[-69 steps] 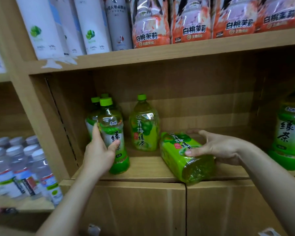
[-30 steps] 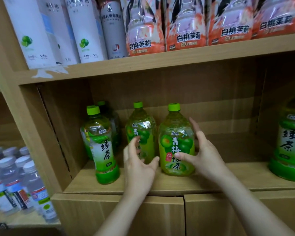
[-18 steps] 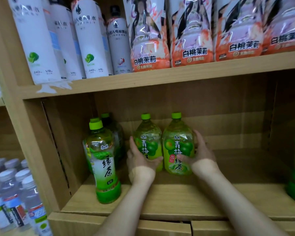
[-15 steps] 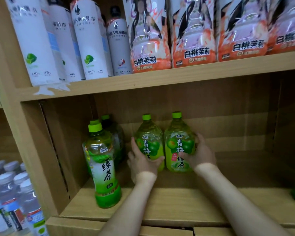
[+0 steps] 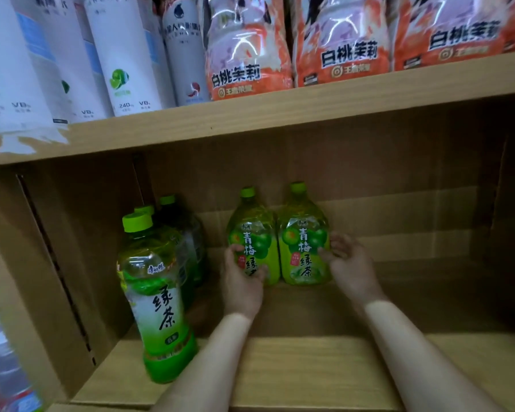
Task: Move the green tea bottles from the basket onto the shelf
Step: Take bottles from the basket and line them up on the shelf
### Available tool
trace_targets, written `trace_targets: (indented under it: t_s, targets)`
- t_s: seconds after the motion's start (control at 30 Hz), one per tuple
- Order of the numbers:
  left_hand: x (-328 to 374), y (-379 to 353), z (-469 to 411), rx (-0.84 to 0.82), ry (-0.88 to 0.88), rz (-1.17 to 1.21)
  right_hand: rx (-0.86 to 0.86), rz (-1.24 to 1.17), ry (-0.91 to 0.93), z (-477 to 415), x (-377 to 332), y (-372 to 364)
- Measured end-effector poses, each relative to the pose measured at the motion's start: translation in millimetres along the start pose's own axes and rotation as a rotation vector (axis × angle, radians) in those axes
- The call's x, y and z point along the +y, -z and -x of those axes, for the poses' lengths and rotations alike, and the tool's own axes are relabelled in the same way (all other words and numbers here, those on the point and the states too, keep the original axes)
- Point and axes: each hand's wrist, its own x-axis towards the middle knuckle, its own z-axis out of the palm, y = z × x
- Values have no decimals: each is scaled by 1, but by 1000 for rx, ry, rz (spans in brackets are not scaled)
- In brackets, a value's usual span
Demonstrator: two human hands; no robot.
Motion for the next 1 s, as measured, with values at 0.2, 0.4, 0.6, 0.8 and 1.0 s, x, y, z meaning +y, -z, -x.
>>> trace_targets:
  t_s: [0.2, 0.4, 0.6, 0.8, 1.0]
  targets:
    - [2, 7, 5, -107, 14, -102, -126, -30, -41, 4, 0, 4]
    - [37, 31, 37, -348, 40, -572, -95, -56, -132, 6, -3, 8]
    - [49, 118, 95, 109, -532, -401, -48, 246, -104, 13, -26, 7]
    - [28, 160, 91, 337, -234, -120, 8, 279, -36, 58, -52, -1]
    - [31, 165, 77, -45, 153, 95, -54, 146, 19, 108, -58, 15]
